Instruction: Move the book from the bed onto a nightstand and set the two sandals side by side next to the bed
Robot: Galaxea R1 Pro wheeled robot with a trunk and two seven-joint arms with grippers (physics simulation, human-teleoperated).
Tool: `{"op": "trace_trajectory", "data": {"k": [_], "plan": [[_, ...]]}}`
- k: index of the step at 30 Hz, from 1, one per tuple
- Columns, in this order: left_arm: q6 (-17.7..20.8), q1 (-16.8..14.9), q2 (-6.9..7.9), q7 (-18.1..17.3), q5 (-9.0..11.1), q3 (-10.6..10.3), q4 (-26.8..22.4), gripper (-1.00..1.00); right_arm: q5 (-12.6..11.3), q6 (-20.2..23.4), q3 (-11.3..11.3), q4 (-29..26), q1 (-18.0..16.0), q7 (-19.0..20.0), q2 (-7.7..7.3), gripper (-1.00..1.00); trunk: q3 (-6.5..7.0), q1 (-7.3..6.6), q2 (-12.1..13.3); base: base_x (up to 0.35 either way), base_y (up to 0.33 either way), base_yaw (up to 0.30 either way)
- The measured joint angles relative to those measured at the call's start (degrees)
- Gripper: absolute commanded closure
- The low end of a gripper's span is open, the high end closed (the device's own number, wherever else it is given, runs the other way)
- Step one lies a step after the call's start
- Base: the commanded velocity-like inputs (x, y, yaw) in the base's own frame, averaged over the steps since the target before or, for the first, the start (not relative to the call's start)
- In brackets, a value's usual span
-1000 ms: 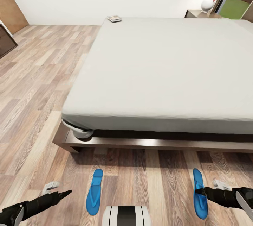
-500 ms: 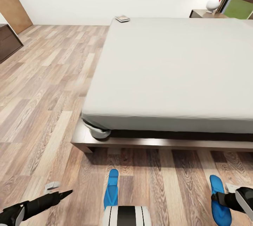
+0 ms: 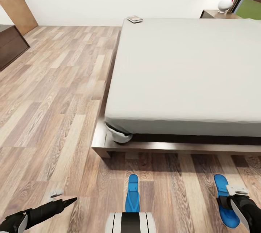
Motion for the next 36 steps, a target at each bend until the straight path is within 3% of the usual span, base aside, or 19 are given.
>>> {"op": "trace_trajectory", "data": {"k": [19, 36], "plan": [[0.0, 0.0, -0.1, 0.0, -0.12, 0.0, 0.05, -1.0, -0.06, -1.69, -0.05, 0.35, 0.0, -0.13, 0.14, 1.0, 0.0, 0.0, 0.0, 0.002, 0.305, 0.0], [0.0, 0.0, -0.1, 0.0, -0.11, 0.0, 0.09, -1.0, -0.05, -1.73, -0.04, 0.31, 0.0, -0.13, 0.18, 1.0, 0.0, 0.01, 0.0, 0.109, 0.283, 0.0]]}}
